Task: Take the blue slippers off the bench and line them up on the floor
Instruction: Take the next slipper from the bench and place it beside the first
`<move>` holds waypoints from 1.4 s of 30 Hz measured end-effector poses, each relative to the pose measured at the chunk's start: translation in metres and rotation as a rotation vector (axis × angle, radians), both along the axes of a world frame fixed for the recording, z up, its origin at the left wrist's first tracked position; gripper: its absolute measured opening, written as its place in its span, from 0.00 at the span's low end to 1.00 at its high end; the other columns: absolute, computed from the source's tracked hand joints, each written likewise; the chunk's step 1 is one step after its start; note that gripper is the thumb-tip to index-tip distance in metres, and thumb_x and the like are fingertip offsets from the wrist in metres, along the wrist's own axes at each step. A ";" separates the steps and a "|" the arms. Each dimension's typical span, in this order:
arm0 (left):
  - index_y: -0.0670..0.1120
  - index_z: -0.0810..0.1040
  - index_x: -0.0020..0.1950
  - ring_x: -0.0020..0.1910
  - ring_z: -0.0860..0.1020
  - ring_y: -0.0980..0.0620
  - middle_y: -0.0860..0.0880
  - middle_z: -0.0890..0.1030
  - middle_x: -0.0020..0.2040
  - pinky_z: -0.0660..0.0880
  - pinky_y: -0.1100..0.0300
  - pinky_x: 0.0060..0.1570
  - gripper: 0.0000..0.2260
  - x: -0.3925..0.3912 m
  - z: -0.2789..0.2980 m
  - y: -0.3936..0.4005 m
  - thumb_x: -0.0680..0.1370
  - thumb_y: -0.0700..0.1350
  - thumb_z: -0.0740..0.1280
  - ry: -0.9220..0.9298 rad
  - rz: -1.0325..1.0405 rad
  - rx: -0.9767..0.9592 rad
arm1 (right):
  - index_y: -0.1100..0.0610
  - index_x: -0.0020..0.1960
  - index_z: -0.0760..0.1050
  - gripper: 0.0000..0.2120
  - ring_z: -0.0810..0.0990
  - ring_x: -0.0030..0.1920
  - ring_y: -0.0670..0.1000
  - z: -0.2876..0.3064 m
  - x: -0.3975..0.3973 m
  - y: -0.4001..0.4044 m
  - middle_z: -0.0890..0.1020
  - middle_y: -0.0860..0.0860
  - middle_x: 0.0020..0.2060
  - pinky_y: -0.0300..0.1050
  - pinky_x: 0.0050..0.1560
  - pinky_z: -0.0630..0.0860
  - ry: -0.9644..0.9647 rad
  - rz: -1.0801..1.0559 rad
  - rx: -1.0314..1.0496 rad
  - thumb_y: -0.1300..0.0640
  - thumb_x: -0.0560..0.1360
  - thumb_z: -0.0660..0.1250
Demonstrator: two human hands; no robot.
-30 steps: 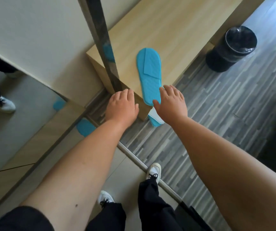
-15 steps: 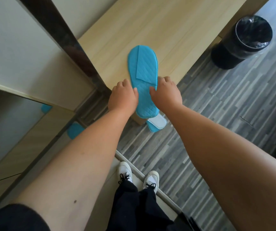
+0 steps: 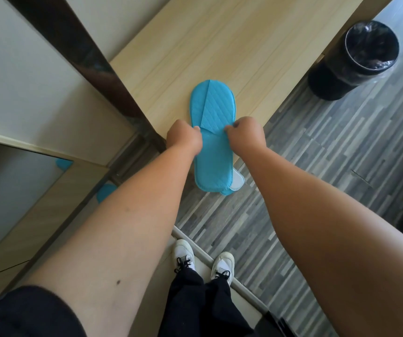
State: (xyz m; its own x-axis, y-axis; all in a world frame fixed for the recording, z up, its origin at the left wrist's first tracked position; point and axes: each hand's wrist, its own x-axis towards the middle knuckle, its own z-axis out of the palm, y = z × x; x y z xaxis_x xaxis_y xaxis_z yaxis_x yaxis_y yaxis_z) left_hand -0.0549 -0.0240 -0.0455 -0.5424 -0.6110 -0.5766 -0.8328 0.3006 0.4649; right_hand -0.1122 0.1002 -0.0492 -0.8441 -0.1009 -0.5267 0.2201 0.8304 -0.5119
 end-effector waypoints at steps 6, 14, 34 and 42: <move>0.44 0.77 0.47 0.46 0.79 0.45 0.45 0.81 0.46 0.76 0.53 0.49 0.10 0.029 0.000 0.003 0.79 0.49 0.62 0.101 0.046 0.133 | 0.67 0.49 0.78 0.15 0.73 0.33 0.53 0.005 0.018 0.015 0.76 0.55 0.34 0.45 0.34 0.70 -0.049 -0.036 -0.101 0.54 0.76 0.65; 0.43 0.77 0.47 0.46 0.79 0.43 0.44 0.81 0.46 0.75 0.54 0.47 0.10 0.104 -0.007 0.028 0.78 0.49 0.63 0.097 0.110 0.146 | 0.61 0.43 0.77 0.10 0.74 0.33 0.51 0.002 0.080 0.032 0.77 0.53 0.34 0.46 0.34 0.74 -0.075 0.024 -0.073 0.53 0.75 0.66; 0.42 0.76 0.40 0.41 0.77 0.43 0.42 0.81 0.42 0.70 0.54 0.38 0.11 0.416 -0.025 -0.084 0.77 0.48 0.64 0.041 0.570 0.020 | 0.61 0.33 0.74 0.14 0.73 0.31 0.52 -0.021 0.334 -0.137 0.75 0.53 0.29 0.44 0.31 0.69 -0.137 0.639 -0.032 0.54 0.74 0.65; 0.43 0.77 0.46 0.38 0.74 0.50 0.49 0.78 0.41 0.66 0.59 0.37 0.09 0.538 -0.104 -0.148 0.78 0.48 0.64 0.089 0.728 -0.009 | 0.58 0.33 0.73 0.12 0.73 0.31 0.52 -0.097 0.445 -0.225 0.75 0.52 0.29 0.44 0.29 0.67 -0.098 0.772 0.025 0.54 0.73 0.66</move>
State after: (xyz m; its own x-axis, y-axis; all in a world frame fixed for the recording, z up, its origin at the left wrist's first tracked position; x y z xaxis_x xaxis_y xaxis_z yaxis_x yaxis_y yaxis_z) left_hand 0.4827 -0.1718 -0.1495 -0.0413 -0.8391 -0.5424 -0.7822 -0.3107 0.5401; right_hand 0.3329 -0.1250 -0.1465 -0.4891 -0.6283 -0.6049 -0.3824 0.7778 -0.4988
